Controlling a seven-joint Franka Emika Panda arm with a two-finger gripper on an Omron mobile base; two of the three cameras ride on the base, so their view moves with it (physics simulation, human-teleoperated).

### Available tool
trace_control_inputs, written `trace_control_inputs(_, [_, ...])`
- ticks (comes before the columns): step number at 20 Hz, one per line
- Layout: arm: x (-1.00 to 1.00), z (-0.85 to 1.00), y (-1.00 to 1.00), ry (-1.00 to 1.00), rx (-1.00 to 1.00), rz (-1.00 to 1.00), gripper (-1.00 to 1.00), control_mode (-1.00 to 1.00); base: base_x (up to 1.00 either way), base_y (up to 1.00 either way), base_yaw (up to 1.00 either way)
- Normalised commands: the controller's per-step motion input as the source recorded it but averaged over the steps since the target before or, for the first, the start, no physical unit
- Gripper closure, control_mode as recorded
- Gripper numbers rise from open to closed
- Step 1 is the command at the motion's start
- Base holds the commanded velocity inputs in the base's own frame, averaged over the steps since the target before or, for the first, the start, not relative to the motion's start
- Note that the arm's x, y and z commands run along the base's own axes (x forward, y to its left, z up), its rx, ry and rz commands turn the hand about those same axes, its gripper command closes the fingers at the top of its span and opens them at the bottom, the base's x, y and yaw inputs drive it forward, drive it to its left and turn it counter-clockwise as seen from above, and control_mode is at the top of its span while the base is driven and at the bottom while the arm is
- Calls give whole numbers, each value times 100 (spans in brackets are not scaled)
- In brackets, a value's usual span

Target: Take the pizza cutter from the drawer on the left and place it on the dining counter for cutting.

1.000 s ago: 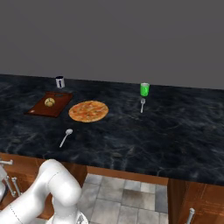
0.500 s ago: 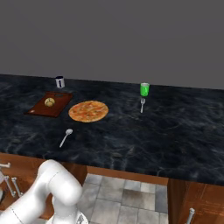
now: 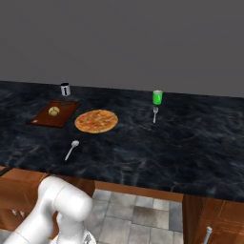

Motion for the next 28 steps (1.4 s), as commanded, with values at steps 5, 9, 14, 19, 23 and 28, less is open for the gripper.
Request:
trace_control_inputs(5, [-100,-19,0,1,0,0,100,-100,0,0,0])
trace_control_inputs(9, [-89,-15,0,0,0,0,100,-100,0,0,0])
trace_control_inputs(14, [-75,-10,0,0,0,0,100,-100,0,0,0])
trace_control_inputs(19, [-65,-7,0,0,0,0,100,-100,0,0,0])
trace_control_inputs(23, [-66,-9,0,0,0,0,100,-100,0,0,0])
trace_control_inputs(28, [-58,-3,0,0,0,0,100,-100,0,0,0])
